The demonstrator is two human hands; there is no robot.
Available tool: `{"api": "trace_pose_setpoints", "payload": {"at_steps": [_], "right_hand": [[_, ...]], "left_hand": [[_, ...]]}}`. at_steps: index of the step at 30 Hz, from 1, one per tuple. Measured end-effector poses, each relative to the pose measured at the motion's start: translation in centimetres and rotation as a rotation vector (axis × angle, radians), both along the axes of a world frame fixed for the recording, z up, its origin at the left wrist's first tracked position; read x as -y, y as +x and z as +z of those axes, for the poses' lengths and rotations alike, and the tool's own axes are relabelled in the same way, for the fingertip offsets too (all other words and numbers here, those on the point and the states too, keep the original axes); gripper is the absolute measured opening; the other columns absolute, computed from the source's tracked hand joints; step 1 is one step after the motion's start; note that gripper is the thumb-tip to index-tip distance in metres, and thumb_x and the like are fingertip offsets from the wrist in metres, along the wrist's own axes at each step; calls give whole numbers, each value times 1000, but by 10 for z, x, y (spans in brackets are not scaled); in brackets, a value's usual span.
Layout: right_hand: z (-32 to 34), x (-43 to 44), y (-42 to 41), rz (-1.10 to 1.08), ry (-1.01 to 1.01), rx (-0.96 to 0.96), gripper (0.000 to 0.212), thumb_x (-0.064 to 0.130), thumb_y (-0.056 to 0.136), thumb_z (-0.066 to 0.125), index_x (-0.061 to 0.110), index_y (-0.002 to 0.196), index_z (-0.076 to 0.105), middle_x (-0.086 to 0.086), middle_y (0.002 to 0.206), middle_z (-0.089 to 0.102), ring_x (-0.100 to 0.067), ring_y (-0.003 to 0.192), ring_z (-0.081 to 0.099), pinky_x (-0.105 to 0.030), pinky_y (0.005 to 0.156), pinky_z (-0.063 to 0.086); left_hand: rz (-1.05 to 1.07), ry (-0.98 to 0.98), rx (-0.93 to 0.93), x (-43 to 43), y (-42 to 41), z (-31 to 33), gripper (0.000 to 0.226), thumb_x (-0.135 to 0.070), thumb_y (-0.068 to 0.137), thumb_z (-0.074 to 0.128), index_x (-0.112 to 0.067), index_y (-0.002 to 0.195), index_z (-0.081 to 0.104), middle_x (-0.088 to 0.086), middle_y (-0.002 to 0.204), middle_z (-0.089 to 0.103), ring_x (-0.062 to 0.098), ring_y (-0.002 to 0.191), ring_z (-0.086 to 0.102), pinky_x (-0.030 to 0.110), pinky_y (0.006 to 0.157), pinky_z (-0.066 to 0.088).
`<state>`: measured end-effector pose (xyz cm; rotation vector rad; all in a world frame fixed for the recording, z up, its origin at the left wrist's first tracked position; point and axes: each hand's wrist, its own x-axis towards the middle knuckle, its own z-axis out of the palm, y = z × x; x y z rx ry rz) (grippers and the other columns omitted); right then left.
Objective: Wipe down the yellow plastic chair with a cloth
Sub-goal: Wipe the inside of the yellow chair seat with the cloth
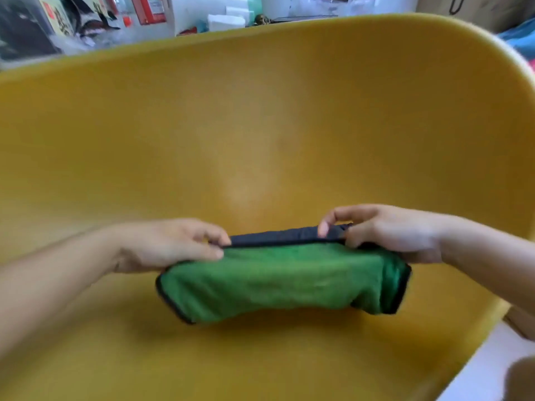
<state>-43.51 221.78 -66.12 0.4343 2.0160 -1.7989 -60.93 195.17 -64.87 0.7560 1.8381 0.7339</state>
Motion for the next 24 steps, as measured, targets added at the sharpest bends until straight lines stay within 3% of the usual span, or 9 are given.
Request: {"api": "trace_pose_setpoints", "payload": {"at_steps": [4, 7, 9, 11, 13, 15, 18, 21, 24], "right_hand": [[-17, -25, -39, -245, 549, -212, 20, 2, 86, 54, 21, 91, 56, -11, 88, 54, -26, 74, 49, -31, 57, 39], [-35, -26, -48, -176, 1039, -312, 24, 31, 85, 61, 31, 108, 57, -9, 107, 53, -29, 106, 52, -34, 86, 45], [-39, -13, -41, 46, 1089, -230, 51, 61, 80, 57, 38, 126, 53, -7, 127, 47, -29, 126, 41, -45, 102, 39], [-39, 1, -32, 303, 1171, -90, 73, 77, 74, 52, 44, 139, 40, 1, 146, 32, -24, 140, 19, -57, 107, 27], [-41, 11, -26, 508, 1310, -23, 97, 83, 68, 52, 41, 149, 20, 3, 157, 14, -24, 146, 2, -62, 111, 14], [-42, 19, -19, 617, 1409, -22, 110, 82, 67, 55, 36, 152, 4, 2, 161, -4, -26, 147, -9, -67, 112, 4], [-47, 29, 1, 660, 1446, -144, 90, 68, 79, 56, 38, 150, 9, 5, 160, -7, -23, 148, -7, -61, 111, 14], [-54, 28, 8, 536, 1446, -325, 46, 38, 93, 49, 32, 137, 40, 3, 151, 32, -18, 139, 29, -39, 96, 37], [-33, 14, -5, 185, 1129, -349, 15, 18, 92, 49, 21, 102, 59, 1, 94, 66, -18, 83, 60, -32, 71, 47]], "left_hand": [[390, 151, -647, -36, -42, -11, 9, -22, 88, 65, -26, 95, 61, 8, 91, 63, 21, 79, 58, 30, 69, 44], [275, 140, -1186, -44, -37, -42, 15, -24, 84, 63, -25, 98, 61, 6, 101, 55, 28, 94, 55, 34, 80, 43], [-70, 189, -1051, -43, -9, -61, 27, -48, 78, 61, -29, 96, 65, -3, 99, 54, 20, 97, 55, 30, 81, 44], [-382, -19, -955, -40, 15, -75, 49, -69, 72, 58, -37, 109, 60, -13, 108, 48, 9, 104, 46, 28, 85, 43], [-480, -81, -1104, -32, 20, -83, 55, -69, 77, 54, -39, 123, 51, -15, 118, 44, 9, 110, 40, 27, 87, 42], [-551, 35, -1275, -29, 19, -85, 40, -53, 90, 48, -33, 124, 54, -10, 120, 52, 12, 109, 47, 29, 87, 43], [-511, 116, -1173, -28, 16, -84, 30, -32, 99, 40, -25, 120, 60, -8, 112, 62, 10, 104, 54, 26, 87, 44], [-115, 136, -781, -39, 6, -66, 19, -24, 100, 41, -28, 101, 60, -7, 75, 62, -3, 66, 55, 16, 62, 40], [176, 278, -416, -49, -12, -36, 22, -19, 101, 41, -21, 89, 59, 5, 80, 63, 14, 74, 57, 27, 68, 43]]}}
